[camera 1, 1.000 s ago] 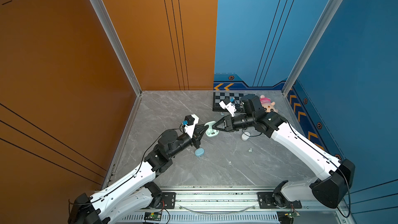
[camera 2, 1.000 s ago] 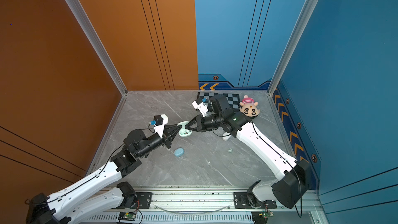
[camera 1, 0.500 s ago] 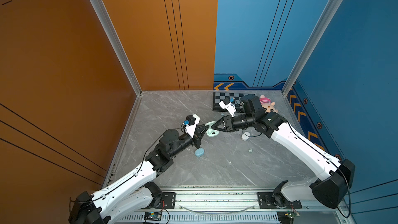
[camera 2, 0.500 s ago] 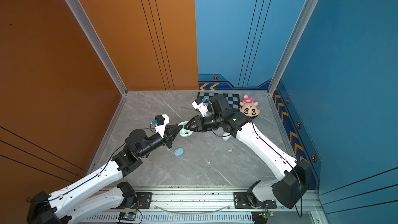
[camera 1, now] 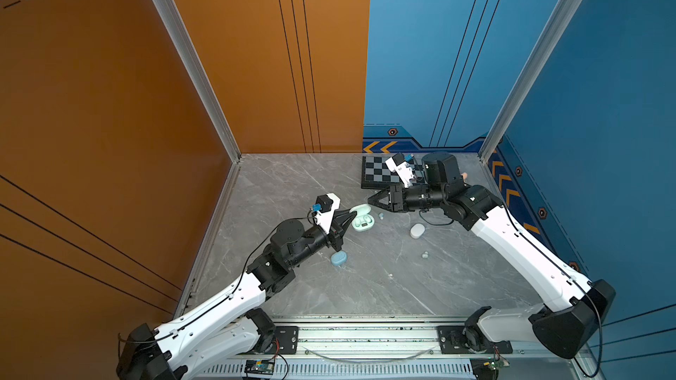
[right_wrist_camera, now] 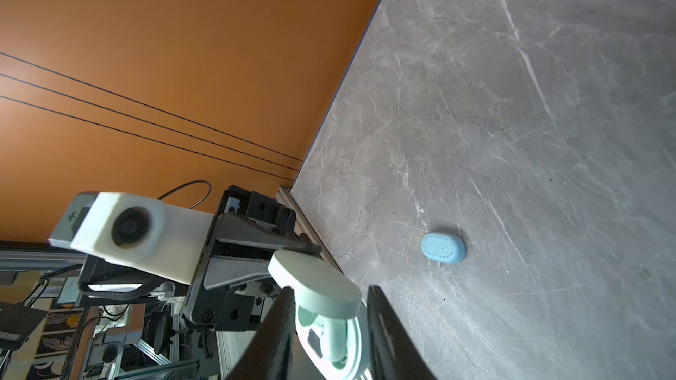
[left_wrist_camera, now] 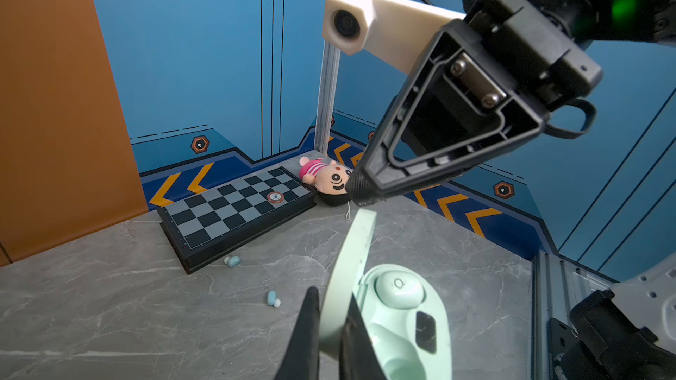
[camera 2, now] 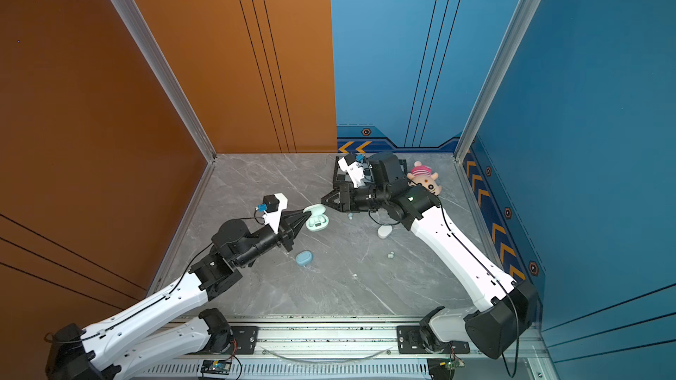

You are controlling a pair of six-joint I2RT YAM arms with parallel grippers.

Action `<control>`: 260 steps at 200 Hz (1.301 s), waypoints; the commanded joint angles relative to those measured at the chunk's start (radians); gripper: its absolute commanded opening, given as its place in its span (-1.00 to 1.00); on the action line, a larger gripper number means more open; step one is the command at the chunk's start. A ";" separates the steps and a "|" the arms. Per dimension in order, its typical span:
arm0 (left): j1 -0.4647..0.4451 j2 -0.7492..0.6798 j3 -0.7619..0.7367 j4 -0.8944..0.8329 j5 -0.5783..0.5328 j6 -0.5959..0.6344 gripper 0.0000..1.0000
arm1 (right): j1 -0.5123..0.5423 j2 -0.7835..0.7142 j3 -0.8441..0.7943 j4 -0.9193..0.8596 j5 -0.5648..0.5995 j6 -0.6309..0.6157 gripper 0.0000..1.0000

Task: Insert the wireless bluetooth earbuds into the charging case
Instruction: 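Press the earbud into a case slot and open the right gripper, then move the right gripper back over the second pale green earbud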

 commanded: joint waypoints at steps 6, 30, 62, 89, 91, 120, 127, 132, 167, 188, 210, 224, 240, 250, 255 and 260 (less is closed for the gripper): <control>-0.009 -0.022 0.028 0.030 0.010 0.016 -1.00 | -0.031 -0.064 0.039 -0.001 0.060 -0.023 -0.31; -0.009 -0.023 0.027 0.030 0.004 0.021 -1.00 | -0.048 -0.097 0.044 -0.055 0.121 -0.031 -0.39; -0.013 -0.012 0.037 0.031 0.005 0.025 -1.00 | 0.028 -0.088 0.057 -0.187 0.164 -0.127 -0.32; -0.018 0.002 0.050 0.033 0.010 0.029 -1.00 | 0.067 -0.071 0.032 -0.197 0.175 -0.134 -0.14; -0.017 0.003 0.051 0.033 0.011 0.029 -1.00 | 0.070 -0.068 0.033 -0.197 0.175 -0.134 -0.13; -0.023 0.004 0.058 0.033 0.008 0.032 -1.00 | 0.090 -0.039 0.034 -0.196 0.181 -0.144 -0.03; -0.025 0.005 0.060 0.033 0.007 0.031 -1.00 | 0.092 -0.034 0.032 -0.196 0.182 -0.143 -0.02; -0.026 0.006 0.062 0.033 0.006 0.032 -1.00 | 0.094 -0.032 0.032 -0.194 0.184 -0.144 -0.01; -0.034 0.008 0.069 0.034 0.001 0.033 -1.00 | 0.108 -0.016 0.012 -0.194 0.195 -0.145 0.00; -0.035 0.009 0.071 0.033 -0.001 0.039 -1.00 | 0.106 -0.023 -0.007 -0.195 0.219 -0.138 -0.01; -0.035 0.007 0.069 0.033 -0.004 0.042 -1.00 | 0.105 -0.031 -0.011 -0.195 0.244 -0.127 -0.02; -0.036 0.005 0.069 0.033 -0.006 0.042 -1.00 | 0.104 -0.037 -0.012 -0.195 0.266 -0.123 -0.03; -0.038 0.003 0.067 0.033 -0.007 0.042 -1.00 | 0.102 -0.043 -0.010 -0.195 0.293 -0.112 -0.04; -0.038 0.002 0.066 0.033 -0.008 0.044 -1.00 | 0.101 -0.048 -0.010 -0.190 0.301 -0.106 -0.05; -0.037 0.002 0.065 0.032 -0.008 0.044 -1.00 | 0.100 -0.049 -0.011 -0.188 0.301 -0.103 -0.05; -0.039 0.002 0.064 0.032 -0.008 0.043 -1.00 | 0.102 -0.049 -0.009 -0.186 0.302 -0.101 -0.05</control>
